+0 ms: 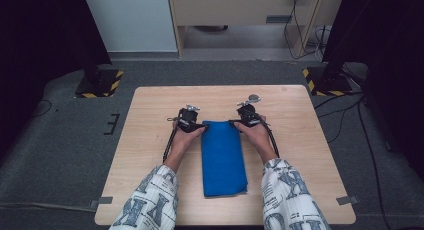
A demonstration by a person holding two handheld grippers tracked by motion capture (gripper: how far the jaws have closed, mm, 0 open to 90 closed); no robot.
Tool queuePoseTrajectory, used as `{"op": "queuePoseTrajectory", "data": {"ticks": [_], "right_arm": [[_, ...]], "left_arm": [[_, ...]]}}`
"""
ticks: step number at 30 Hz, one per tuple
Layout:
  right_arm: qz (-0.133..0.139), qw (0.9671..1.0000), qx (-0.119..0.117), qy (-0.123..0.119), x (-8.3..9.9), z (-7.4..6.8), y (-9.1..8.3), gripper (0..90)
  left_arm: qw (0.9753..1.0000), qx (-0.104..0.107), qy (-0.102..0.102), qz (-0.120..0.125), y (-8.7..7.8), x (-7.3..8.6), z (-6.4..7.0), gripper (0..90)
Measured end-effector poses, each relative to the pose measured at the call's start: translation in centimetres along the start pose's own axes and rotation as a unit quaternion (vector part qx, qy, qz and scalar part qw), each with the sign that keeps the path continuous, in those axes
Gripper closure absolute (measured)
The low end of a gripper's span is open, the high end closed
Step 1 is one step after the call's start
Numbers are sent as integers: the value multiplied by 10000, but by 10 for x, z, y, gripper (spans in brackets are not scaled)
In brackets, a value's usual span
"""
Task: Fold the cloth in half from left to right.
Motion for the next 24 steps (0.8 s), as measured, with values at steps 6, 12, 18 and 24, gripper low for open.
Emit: {"op": "queuePoseTrajectory", "data": {"ticks": [6,12,18,24], "right_arm": [[-109,9999,-9,-30,4,-1,5,459],[-132,9995,-228,-184,5,-9,5,732],[-2,9994,-333,-127,5,-13,-3,869],[177,9988,-434,-160,1,-16,-18,873]], "left_arm": [[10000,-28,47,-20,3,2,-1,357],[9997,192,133,10,4,2,7,555],[9993,283,242,-62,5,2,16,788],[9993,316,204,65,-1,-4,21,843]]}}
Point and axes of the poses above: each handheld gripper's, and its own axes: y roughly forward along the jaws, x roughly out of its underside, z roughly to its right, the point moved 5 cm from there along y, roughly forward along the jaws, and after that the axes turned 8 degrees about z, right-handed, at the moved point
